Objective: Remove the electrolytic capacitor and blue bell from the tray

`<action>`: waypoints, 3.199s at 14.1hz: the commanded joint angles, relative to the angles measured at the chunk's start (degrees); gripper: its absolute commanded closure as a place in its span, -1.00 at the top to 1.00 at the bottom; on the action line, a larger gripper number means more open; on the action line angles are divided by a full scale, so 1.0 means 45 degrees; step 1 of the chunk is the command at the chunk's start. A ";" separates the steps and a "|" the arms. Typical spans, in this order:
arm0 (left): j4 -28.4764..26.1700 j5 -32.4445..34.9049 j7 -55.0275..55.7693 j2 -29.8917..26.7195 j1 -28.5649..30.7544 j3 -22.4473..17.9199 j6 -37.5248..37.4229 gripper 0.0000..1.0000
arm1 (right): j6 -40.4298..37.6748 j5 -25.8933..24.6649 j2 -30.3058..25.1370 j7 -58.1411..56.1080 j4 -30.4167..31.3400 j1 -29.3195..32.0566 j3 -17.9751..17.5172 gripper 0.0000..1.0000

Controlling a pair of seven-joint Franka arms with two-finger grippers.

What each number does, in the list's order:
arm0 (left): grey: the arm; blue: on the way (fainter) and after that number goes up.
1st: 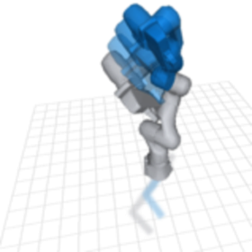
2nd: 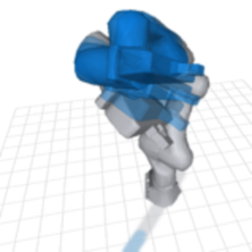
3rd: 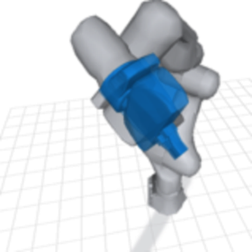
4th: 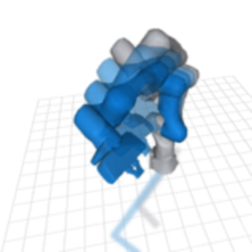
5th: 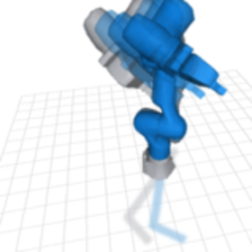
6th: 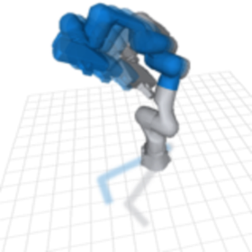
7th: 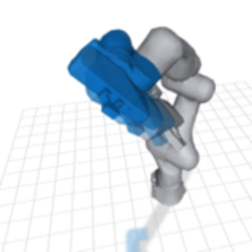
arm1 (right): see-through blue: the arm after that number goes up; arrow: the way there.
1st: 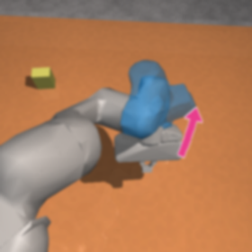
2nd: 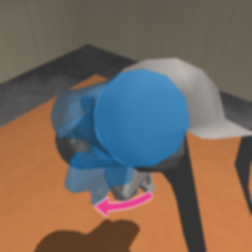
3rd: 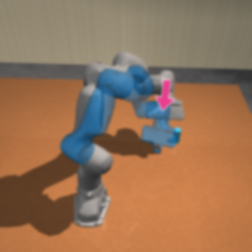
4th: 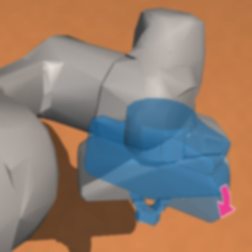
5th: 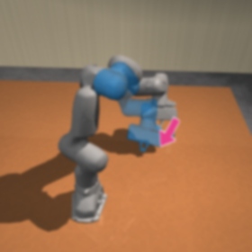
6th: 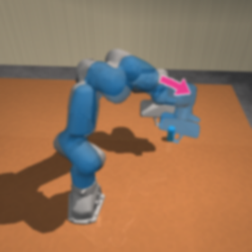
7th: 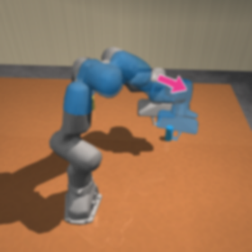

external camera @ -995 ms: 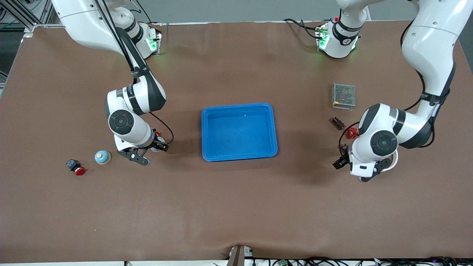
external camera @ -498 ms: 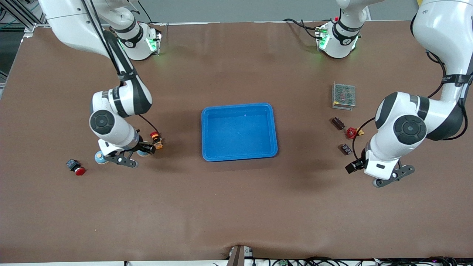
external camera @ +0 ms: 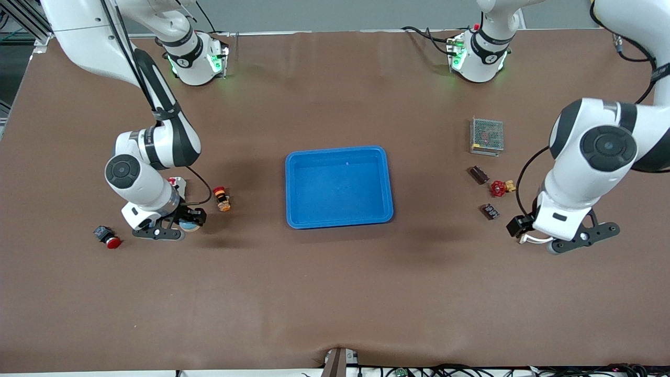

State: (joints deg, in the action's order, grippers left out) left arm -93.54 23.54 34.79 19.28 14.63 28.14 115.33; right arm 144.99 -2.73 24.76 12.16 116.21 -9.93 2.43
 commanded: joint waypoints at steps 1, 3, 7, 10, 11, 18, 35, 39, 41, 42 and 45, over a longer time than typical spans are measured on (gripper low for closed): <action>-0.0326 -0.2174 -0.2020 -0.1624 -0.1024 -0.1679 -0.0741 1.00 | 0.0630 -0.0312 0.0162 -0.0650 0.0348 0.0448 -0.0169 -1.00; -0.0404 -0.3234 -0.3469 -0.2541 -0.1316 -0.2498 -0.1368 1.00 | 0.0670 -0.0739 0.0454 -0.0671 0.0348 0.0603 -0.0149 -1.00; -0.0482 -0.4252 -0.6027 -0.3910 -0.2332 -0.4278 -0.3007 1.00 | 0.0981 -0.1346 0.1002 -0.0671 0.0329 0.1053 -0.0149 -1.00; -0.0385 -0.4684 -0.6249 -0.4303 -0.2314 -0.4262 -0.4237 1.00 | 0.1139 -0.1347 0.1198 -0.0651 0.0328 0.1152 -0.0149 -1.00; -0.0385 -0.4684 -0.6209 -0.4420 -0.2314 -0.4222 -0.4550 1.00 | 0.1139 -0.1347 0.1198 -0.0593 0.0328 0.1152 -0.0168 -1.00; -0.0306 -0.4821 -0.6150 -0.4382 -0.2314 -0.4046 -0.4495 1.00 | 0.0982 -0.1094 0.1334 0.0792 0.0309 0.1035 -0.0305 -1.00; -0.0424 -0.4665 -0.5879 -0.4343 -0.2353 -0.3872 -0.4846 1.00 | -0.3012 -0.0840 -0.0244 0.1693 -0.0606 0.0937 -0.0910 1.00; -0.0365 -0.4665 -0.5388 -0.4265 -0.2372 -0.3656 -0.4808 1.00 | -0.4544 -0.0801 -0.1163 0.1888 -0.1156 0.0722 -0.0930 1.00; -0.0346 -0.4665 -0.5427 -0.4187 -0.2334 -0.3656 -0.4788 1.00 | -0.4565 -0.0801 -0.1496 0.2432 -0.1175 0.0742 -0.0930 1.00; -0.0346 -0.4665 -0.5486 -0.4186 -0.2314 -0.3656 -0.4788 1.00 | -0.4565 -0.0801 -0.1652 0.2493 -0.1175 0.0761 -0.0911 1.00; -0.0346 -0.4665 -0.5486 -0.4128 -0.2314 -0.3656 -0.4749 1.00 | -0.4972 -0.0820 -0.2160 0.1659 -0.1389 0.0995 -0.0833 1.00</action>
State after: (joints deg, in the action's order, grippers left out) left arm -95.01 2.88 10.12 0.75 4.05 11.65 94.13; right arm 124.60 -6.95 17.54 21.73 110.08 -6.29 -1.32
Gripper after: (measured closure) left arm 0.000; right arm 0.000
